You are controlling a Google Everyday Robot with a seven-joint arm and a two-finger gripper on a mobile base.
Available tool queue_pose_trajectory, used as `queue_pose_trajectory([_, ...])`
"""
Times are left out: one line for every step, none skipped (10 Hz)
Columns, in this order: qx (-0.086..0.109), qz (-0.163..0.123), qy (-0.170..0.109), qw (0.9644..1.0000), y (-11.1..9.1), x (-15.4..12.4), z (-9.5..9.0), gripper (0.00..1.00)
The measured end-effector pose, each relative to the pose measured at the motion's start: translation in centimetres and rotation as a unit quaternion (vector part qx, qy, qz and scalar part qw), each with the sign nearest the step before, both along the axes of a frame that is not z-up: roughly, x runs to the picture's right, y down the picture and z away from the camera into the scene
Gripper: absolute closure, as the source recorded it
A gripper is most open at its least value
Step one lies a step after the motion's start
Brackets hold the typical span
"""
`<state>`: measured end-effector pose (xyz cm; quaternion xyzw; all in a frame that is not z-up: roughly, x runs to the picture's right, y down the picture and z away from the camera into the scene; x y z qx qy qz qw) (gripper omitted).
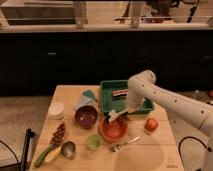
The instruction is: Wipe red bowl with brush
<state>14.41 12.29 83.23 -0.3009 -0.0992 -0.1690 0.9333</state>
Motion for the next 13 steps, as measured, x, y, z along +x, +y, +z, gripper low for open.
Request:
queue_pose_trajectory([-0.007,-0.012,-0.007,0.9999,1.1,-0.4,-0.4,1.00])
queue_pose_trajectory([-0.012,-0.020,-0.013,0.9996,2.0,-0.6,-0.8,1.00])
queue_pose_trajectory([-0.020,-0.032,-0.019,0.9991,3.5,-0.8,-1.4,1.00])
queue_pose_trajectory([-0.023,-0.037,-0.022,0.9988,4.5,-0.7,-1.8,1.00])
queue_pose_trajectory([-0.022,-0.038,-0.019,0.9988,5.1,-0.1,-2.0,1.00])
queue_pose_trajectory([-0.018,-0.034,-0.012,0.9992,5.1,1.0,-2.2,1.00])
queue_pose_trajectory([-0.014,-0.027,-0.003,0.9995,5.0,2.3,-2.4,1.00])
queue_pose_trajectory([-0.006,-0.023,0.006,0.9997,4.6,3.7,-2.5,1.00])
queue_pose_trajectory([0.000,-0.021,0.011,0.9997,4.1,4.3,-2.5,1.00])
queue_pose_trajectory([0.004,-0.021,0.014,0.9997,3.6,4.4,-2.2,1.00])
queue_pose_trajectory([0.010,-0.026,0.020,0.9994,3.0,4.5,-1.7,1.00])
queue_pose_trajectory([0.011,-0.028,0.019,0.9994,2.7,4.0,-1.4,1.00])
queue_pose_trajectory([0.017,-0.040,0.017,0.9989,2.0,2.6,-0.6,1.00])
